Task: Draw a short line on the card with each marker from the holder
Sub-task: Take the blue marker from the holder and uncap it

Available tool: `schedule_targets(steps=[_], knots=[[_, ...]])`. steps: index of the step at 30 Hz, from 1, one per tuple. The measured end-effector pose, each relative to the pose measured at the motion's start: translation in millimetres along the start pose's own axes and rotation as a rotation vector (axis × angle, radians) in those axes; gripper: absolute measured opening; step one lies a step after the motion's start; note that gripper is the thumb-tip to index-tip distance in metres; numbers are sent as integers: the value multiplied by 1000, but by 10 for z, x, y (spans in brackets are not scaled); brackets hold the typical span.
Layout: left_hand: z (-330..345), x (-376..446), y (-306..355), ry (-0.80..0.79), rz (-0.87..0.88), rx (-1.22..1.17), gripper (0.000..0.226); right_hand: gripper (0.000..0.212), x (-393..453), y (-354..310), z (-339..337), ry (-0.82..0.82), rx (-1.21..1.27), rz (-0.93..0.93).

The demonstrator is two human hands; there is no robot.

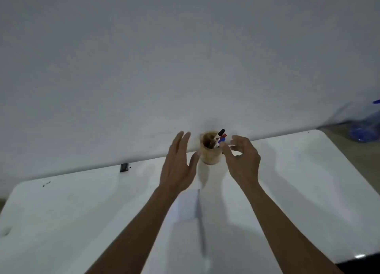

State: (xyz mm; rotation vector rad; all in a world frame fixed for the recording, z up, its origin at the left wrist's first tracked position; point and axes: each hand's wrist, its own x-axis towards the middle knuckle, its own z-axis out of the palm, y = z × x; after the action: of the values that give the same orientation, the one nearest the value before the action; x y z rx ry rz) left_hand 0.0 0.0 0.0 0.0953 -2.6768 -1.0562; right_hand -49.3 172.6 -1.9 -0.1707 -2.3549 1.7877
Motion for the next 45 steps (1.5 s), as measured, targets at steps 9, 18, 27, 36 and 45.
schedule_targets(steps=[9, 18, 27, 36, 45], knots=[[595, 301, -45, -48, -111, -161, 52, 25, 229, 330, 203, 39, 40, 90], [724, 357, -91, -15, -144, -237, 49, 16, 249, 413, 303, 80, -49, 9], [727, 343, -111, 15, -98, -221, 48, 7, 243, 27, 84, 179, 194, 62], [379, 155, 11, 95, -308, -352, 41, 16, 24, -342, -92, -28, 223, -69], [-590, -655, -186, -40, -419, -467, 33, 18, -879, -118, 282, -616, -73, 82]])
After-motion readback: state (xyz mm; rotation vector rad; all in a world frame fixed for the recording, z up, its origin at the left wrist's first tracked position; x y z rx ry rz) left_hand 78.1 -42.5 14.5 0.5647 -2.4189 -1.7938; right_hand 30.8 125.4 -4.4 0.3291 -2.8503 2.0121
